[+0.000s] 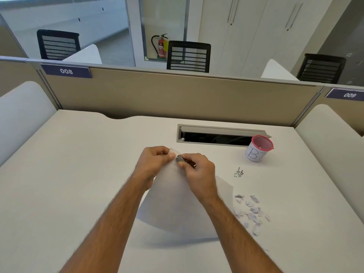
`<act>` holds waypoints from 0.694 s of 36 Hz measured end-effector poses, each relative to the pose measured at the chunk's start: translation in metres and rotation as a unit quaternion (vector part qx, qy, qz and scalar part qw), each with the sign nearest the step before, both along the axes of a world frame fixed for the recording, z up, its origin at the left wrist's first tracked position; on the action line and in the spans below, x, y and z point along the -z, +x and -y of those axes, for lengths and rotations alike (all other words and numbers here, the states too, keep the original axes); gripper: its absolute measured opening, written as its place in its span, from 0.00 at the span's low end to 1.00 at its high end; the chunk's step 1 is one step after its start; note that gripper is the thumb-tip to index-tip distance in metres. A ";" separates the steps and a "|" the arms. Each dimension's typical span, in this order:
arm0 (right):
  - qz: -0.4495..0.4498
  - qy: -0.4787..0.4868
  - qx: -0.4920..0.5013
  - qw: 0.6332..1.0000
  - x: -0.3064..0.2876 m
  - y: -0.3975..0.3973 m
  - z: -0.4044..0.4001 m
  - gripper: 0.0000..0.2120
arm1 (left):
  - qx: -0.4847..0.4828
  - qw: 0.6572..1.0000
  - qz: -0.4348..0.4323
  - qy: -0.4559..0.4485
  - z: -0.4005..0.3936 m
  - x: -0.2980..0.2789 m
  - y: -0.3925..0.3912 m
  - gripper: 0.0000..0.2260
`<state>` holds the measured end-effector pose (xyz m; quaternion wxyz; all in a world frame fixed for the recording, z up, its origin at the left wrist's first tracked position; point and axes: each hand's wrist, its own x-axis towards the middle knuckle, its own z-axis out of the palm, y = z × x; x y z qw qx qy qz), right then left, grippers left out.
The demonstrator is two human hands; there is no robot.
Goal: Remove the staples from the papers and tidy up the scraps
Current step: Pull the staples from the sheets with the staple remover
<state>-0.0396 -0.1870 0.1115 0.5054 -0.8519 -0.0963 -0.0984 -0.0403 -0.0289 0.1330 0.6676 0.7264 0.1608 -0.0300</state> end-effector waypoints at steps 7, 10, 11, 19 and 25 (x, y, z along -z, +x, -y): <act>-0.191 0.189 -0.015 0.963 -0.007 0.005 0.001 0.04 | 0.004 0.999 0.017 0.040 -0.003 0.000 -0.004 0.07; -0.220 0.237 0.002 0.946 -0.010 0.008 0.005 0.04 | 0.008 1.000 0.017 0.022 -0.008 0.002 -0.007 0.08; -0.217 0.231 0.003 0.948 -0.011 0.009 0.006 0.04 | 0.007 1.000 0.020 0.017 -0.009 0.002 -0.008 0.08; -0.235 0.144 -0.044 0.960 -0.031 0.020 0.020 0.08 | 0.013 0.999 0.037 0.027 -0.014 -0.010 -0.009 0.07; -0.206 -0.022 -0.108 0.972 -0.066 0.024 0.034 0.06 | 0.046 0.996 0.062 0.050 -0.022 -0.023 -0.004 0.09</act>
